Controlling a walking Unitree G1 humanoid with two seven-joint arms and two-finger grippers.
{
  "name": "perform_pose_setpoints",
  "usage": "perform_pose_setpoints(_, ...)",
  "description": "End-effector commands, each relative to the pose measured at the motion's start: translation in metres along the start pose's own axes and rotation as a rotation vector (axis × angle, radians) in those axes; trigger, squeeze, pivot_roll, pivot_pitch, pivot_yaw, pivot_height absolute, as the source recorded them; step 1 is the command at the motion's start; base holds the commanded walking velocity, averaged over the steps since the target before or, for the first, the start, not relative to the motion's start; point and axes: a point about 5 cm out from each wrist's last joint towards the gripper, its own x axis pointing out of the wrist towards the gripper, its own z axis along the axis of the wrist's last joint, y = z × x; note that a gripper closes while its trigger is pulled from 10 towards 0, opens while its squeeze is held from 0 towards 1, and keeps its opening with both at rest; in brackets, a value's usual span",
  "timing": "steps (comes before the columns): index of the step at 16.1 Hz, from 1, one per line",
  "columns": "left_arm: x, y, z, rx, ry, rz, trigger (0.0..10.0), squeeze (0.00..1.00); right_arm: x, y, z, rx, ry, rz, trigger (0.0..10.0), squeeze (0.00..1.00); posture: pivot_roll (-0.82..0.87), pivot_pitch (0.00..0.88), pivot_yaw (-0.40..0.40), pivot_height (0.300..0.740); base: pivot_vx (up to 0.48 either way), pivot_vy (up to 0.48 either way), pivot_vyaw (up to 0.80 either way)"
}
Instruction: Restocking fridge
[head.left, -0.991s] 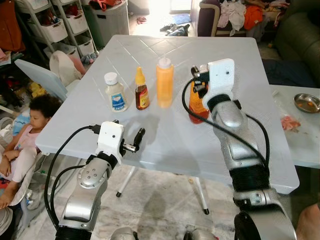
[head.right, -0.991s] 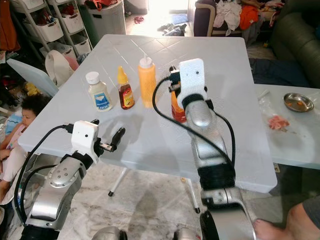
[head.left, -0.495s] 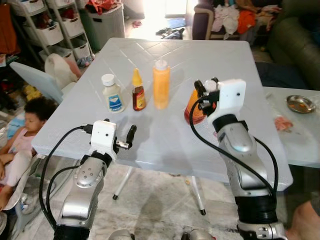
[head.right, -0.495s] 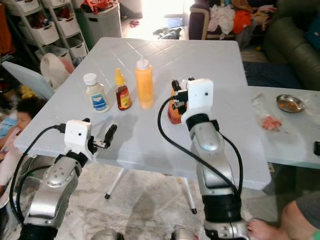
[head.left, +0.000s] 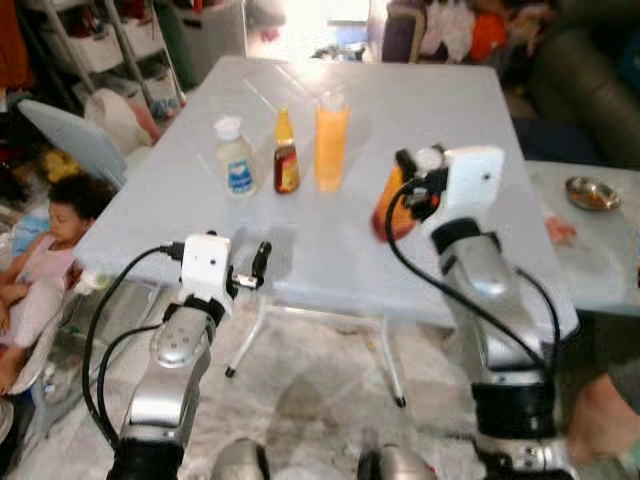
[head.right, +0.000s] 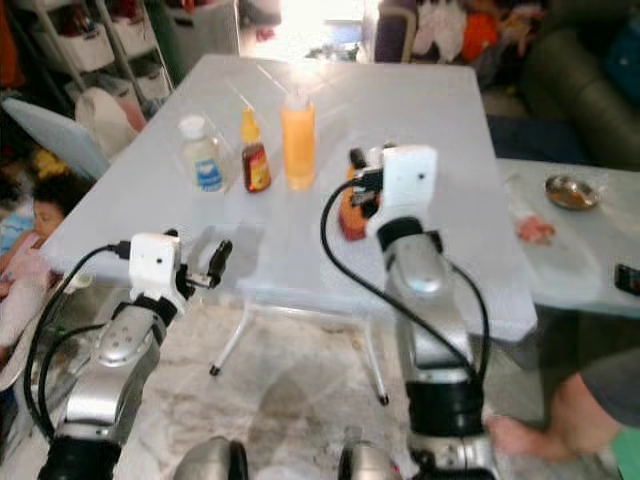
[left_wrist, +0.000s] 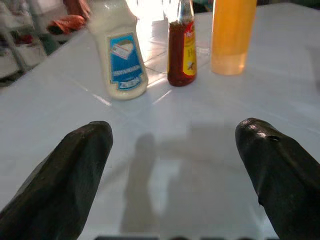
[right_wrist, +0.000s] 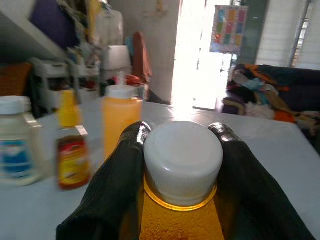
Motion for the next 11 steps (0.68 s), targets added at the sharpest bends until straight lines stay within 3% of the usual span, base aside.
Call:
perform_pose_setpoints(1,-0.0026,-0.0032,-0.0041,-0.005,0.009,0.001,10.0,0.00,-0.0012,-0.0004,0.0025,0.013,-0.008,-0.012,10.0,0.00,-0.04,0.000,0.023,0.740,-0.304,0.000,0.00)
perform_pose_setpoints(7,0.0031,-0.0029,-0.0021,-0.002,-0.003,-0.003,10.0,0.00,0.0032,-0.0029,0.0075,0.018,-0.030,-0.033,10.0,0.00,-0.04,0.000,0.017,0.740,-0.301,0.000,0.00)
perform_pose_setpoints(11,0.0011,-0.0051,-0.0033,-0.001,-0.007,-0.002,10.0,0.00,0.0058,-0.0013,0.0011,-0.068,-0.017,-0.032,10.0,0.00,-0.03,0.000,0.010,0.740,-0.289,0.000,0.00)
